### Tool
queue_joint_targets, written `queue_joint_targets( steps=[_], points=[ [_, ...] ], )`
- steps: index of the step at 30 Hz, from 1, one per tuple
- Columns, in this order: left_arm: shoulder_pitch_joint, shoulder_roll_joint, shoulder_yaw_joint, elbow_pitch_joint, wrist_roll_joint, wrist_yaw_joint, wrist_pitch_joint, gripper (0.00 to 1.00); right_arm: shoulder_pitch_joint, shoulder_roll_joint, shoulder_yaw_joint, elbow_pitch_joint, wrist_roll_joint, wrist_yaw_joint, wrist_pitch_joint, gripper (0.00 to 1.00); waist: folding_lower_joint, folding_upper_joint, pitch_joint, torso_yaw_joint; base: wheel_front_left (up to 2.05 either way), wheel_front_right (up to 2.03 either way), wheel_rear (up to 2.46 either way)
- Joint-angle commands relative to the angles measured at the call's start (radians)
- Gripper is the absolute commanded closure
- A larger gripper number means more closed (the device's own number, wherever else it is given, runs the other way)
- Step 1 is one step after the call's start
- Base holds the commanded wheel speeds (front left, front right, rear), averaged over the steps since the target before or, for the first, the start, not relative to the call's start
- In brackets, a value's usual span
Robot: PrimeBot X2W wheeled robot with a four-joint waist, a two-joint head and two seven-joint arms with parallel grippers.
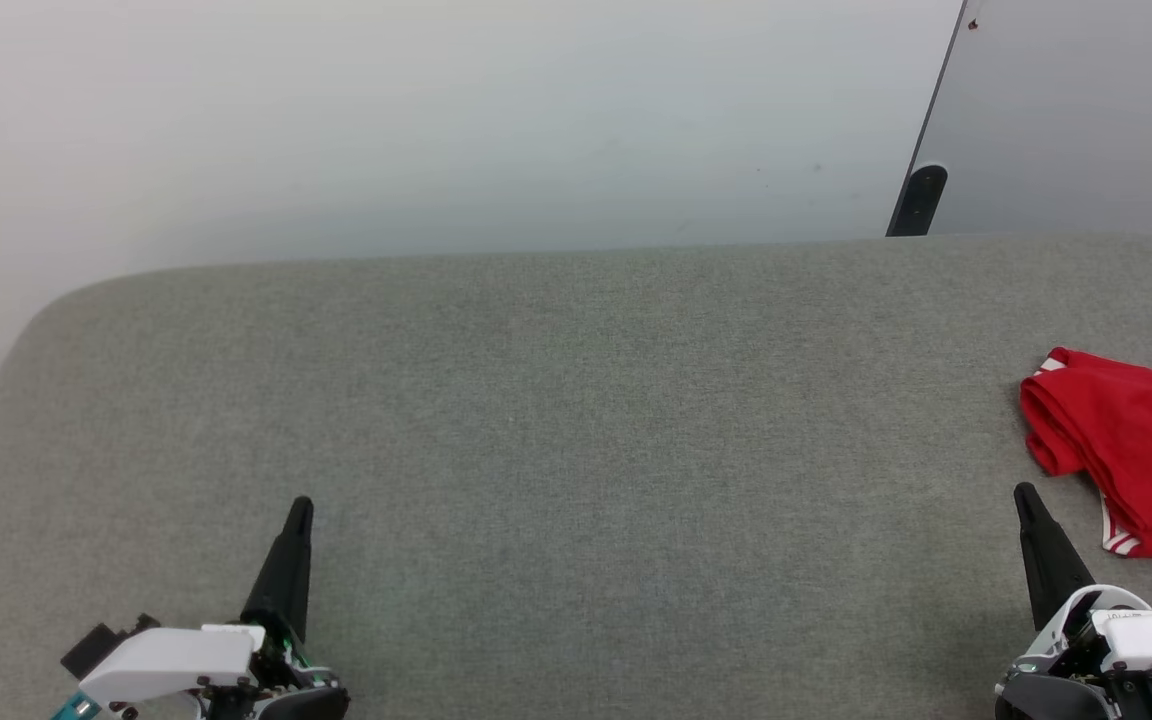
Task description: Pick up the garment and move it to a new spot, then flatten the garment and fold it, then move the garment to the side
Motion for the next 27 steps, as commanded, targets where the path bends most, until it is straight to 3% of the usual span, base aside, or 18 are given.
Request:
queue_joint_targets(
  steps=[1,27],
  points=[
    [-0.01,0.0,0.002,0.001,-0.002,-0.006,0.003,1.0,-0.003,0.004,0.0,0.0,0.002,-0.001,0.002,1.0,0.0,0.0,0.0,0.0,0.0,0.0,0.0],
    [-0.01,0.0,0.002,0.001,-0.002,-0.006,0.003,1.0,-0.003,0.004,0.0,0.0,0.001,-0.001,0.002,1.0,0.0,0.0,0.0,0.0,0.0,0.0,0.0]
  ],
)
